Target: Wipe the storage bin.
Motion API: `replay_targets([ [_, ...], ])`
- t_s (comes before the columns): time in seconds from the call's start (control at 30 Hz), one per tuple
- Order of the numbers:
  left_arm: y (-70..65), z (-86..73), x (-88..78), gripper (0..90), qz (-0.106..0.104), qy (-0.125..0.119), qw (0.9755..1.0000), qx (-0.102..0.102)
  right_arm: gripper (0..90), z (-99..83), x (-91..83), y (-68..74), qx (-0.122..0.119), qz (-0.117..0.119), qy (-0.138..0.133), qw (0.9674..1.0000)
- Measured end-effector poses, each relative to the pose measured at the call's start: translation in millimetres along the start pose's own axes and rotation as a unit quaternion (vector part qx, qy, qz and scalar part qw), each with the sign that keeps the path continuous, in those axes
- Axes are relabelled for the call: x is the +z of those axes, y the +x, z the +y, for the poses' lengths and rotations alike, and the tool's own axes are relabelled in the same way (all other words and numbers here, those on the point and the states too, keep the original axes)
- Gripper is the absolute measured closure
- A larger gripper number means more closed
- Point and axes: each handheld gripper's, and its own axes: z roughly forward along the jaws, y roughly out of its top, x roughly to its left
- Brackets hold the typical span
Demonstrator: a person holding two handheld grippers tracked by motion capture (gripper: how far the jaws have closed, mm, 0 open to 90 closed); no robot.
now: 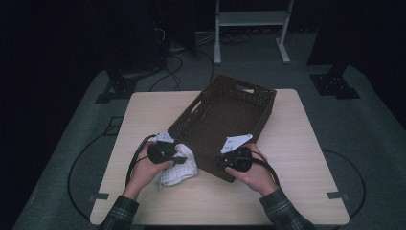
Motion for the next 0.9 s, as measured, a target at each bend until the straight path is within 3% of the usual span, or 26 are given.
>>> replay_targets([
  [0.43, 1.9, -6.6, 20.1, 71.1, 0.007, 0.05, 0.9987, 0.01, 78.9, 1.5, -7.0, -0.7, -0.001, 0.002, -0.002, 1.0],
  [0.47, 1.1, -7.4, 22.4, 71.1, 0.007, 0.048, 0.9988, 0.002, 78.4, 1.6, -9.0, -0.6, -0.001, 0.003, -0.004, 1.0],
  [0.7, 2.7, -8.3, 22.8, 71.1, 0.007, 0.053, 0.9986, 0.004, 76.0, -1.1, -31.8, -3.3, -0.001, 0.004, -0.018, 0.9998],
  [0.9, 1.5, -7.8, 20.4, 71.1, -0.001, 0.046, 0.999, 0.001, 82.4, -8.6, -37.1, -3.9, 0.004, 0.016, -0.008, 0.9998],
])
